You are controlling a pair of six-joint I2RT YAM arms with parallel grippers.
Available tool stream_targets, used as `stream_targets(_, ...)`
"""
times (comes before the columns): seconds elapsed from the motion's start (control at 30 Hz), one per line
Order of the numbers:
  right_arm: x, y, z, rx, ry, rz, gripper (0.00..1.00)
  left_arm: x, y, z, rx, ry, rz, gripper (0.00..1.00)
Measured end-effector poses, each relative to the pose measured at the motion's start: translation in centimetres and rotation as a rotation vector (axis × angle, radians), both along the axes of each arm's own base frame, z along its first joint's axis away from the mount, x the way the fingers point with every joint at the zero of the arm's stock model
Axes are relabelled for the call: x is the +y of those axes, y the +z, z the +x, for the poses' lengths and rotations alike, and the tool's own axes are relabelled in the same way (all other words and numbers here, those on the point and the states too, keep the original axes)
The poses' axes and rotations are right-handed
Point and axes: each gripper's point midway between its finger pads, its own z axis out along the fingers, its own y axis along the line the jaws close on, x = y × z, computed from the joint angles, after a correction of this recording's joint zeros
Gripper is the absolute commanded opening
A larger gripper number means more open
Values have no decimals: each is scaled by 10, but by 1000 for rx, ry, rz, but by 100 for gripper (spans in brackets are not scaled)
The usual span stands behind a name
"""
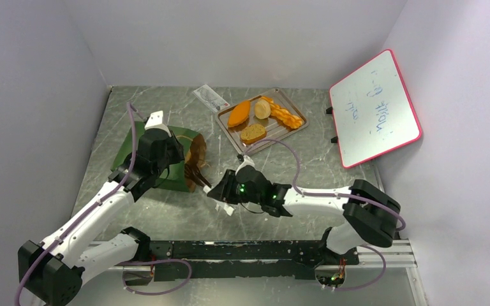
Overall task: Take the fake bread out of the paper bag
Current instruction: Take out the fake bread from the paper bag.
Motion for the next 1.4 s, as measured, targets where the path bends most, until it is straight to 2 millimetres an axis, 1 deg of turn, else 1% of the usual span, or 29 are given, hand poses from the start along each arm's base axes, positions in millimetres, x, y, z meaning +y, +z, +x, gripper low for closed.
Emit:
stream_targets(0.2,9,-1,27,26,-43,54,34,-1,-2,-2,4,-10,-1,7)
stream_targets(0.33,11,-8,40,57,-59,73,36,-2,-4,-3,14,-18,-1,7)
stream_targets(0.47,12,-18,43,90,-58,74,37,-3,-5,-4,18,-28,2,7)
stream_targets(0.63,15,-19,44,105,-45,97,39,-5,-6,-5,21,-40,-1,7)
stream_targets(1.17,31,-22,62,137,-24,151,42,-8,-12,-6,41,-59,-3,7)
stream_targets(1.27,34,-19,67,134,-22,164,42,-9,-13,-7,45,-64,-4,7)
stream_targets(1.4,38,-23,76,137,-26,167,41,-11,-15,-7,50,-70,-6,7)
